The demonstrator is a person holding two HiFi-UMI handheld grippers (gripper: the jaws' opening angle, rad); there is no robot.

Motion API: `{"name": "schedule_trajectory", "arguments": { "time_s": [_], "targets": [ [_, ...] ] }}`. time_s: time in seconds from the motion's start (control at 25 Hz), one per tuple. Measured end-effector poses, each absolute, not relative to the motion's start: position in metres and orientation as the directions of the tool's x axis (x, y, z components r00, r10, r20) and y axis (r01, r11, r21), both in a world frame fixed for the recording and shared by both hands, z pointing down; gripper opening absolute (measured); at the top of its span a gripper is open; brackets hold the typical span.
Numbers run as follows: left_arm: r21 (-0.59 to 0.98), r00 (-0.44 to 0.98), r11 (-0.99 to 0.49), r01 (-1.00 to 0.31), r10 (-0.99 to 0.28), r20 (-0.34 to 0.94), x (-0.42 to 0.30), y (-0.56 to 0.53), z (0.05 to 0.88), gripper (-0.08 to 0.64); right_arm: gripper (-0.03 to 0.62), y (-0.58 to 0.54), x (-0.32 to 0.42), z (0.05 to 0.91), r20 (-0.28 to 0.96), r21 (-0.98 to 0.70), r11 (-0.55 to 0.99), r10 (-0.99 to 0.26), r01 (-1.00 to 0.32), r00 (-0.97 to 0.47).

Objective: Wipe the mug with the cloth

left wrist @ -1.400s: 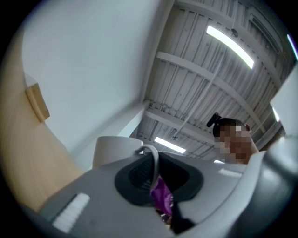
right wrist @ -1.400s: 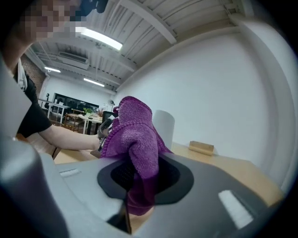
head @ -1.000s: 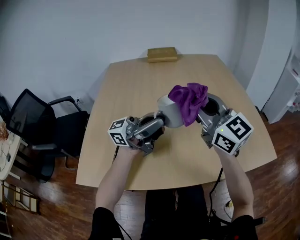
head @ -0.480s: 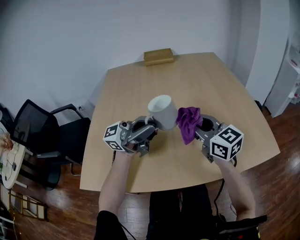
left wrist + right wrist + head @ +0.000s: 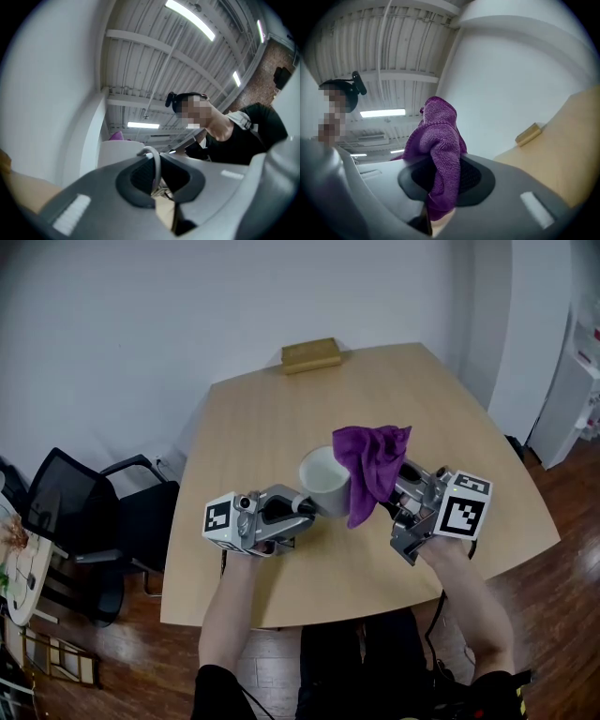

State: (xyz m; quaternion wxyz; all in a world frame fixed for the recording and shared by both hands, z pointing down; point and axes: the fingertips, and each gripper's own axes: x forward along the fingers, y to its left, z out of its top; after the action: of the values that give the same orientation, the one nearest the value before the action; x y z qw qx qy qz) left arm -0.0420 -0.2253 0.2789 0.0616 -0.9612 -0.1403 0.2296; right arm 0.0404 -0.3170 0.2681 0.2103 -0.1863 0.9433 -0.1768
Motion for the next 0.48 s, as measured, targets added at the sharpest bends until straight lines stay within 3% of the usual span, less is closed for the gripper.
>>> {"name": "schedule_trajectory", "arguments": {
  "time_s": [0.28,0.36,0.48],
  "targets": [
    [-0.231,0.879,-0.936,0.266,0.334,-0.342,-0.052,-0.222,0.297,0.044,0.078,-0.33,0.035,0.363,-0.035,-0.523,0.766,-0.458,-0.374,-0.888],
    [-0.254,0.884,-0.925,0.282,0.354,-0.305,-0.049,-0.215,0.3,0.044,0.078,-0.331,0.046,0.357,-0.06,-0.537,0.76,-0.466,-0.365,-0.882],
    [-0.281,0.892,-0.909,0.307,0.378,-0.248,-0.043,-0.206,0.306,0.048,0.078,-0.325,0.065,0.314,-0.227,-0.554,0.798,-0.421,-0.239,-0.878]
  ]
}}
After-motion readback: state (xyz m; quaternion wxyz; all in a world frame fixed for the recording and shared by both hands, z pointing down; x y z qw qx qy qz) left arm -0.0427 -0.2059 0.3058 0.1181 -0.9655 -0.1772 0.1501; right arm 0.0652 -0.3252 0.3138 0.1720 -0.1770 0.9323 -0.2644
